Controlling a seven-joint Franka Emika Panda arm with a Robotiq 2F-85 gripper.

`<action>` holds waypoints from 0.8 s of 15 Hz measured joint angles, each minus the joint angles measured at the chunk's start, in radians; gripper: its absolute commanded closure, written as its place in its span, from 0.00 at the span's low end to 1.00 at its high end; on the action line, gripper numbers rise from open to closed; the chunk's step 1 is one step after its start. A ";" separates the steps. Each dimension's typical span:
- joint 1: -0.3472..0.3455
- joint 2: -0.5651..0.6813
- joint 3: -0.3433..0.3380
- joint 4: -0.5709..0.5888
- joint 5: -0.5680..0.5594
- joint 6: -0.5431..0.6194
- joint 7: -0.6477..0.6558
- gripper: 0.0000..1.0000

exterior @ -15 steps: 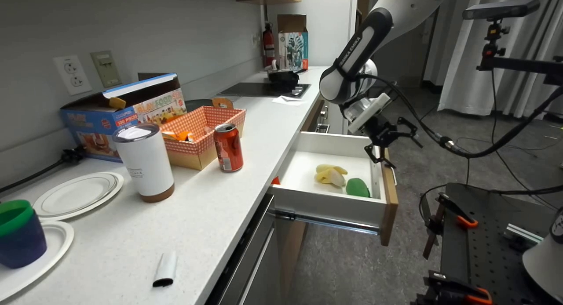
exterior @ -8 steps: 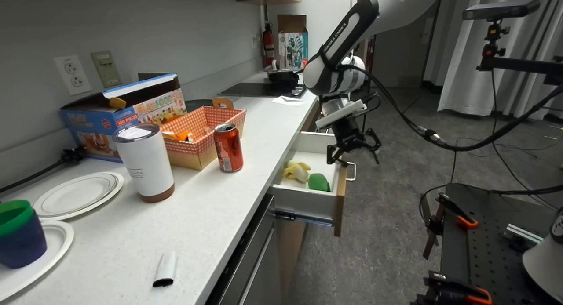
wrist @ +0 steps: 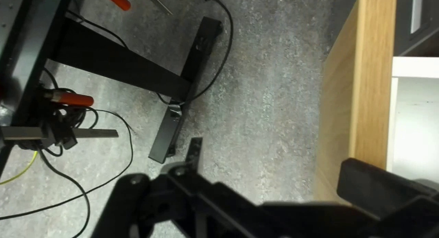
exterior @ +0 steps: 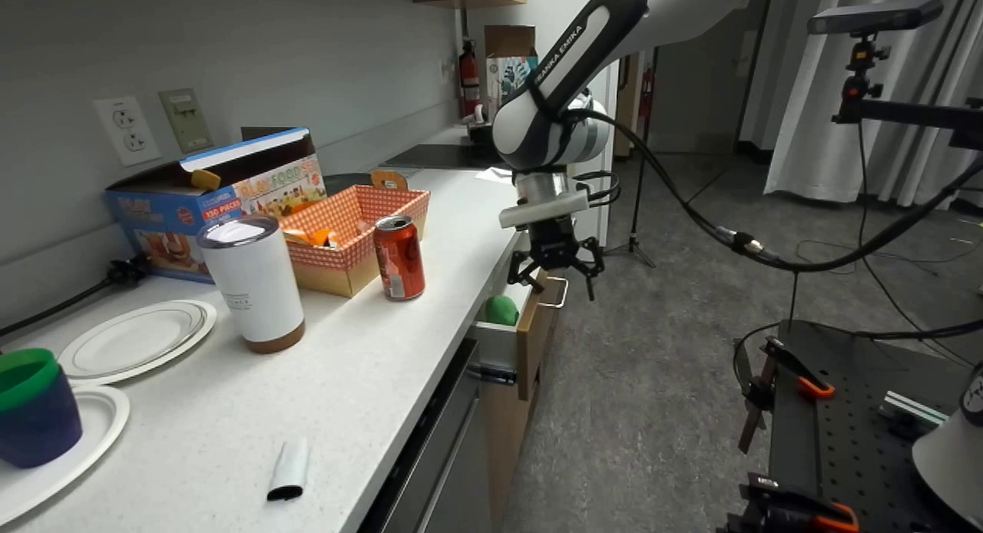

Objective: Remove the banana plushie from the box, put it in the open drawer, and then close the drawer

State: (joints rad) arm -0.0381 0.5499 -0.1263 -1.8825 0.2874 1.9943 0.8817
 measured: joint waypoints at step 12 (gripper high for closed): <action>-0.112 -0.316 -0.149 -0.247 -0.176 0.079 -0.252 0.00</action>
State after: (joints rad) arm -0.1502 0.2334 -0.2753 -2.1297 0.1110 2.0734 0.6294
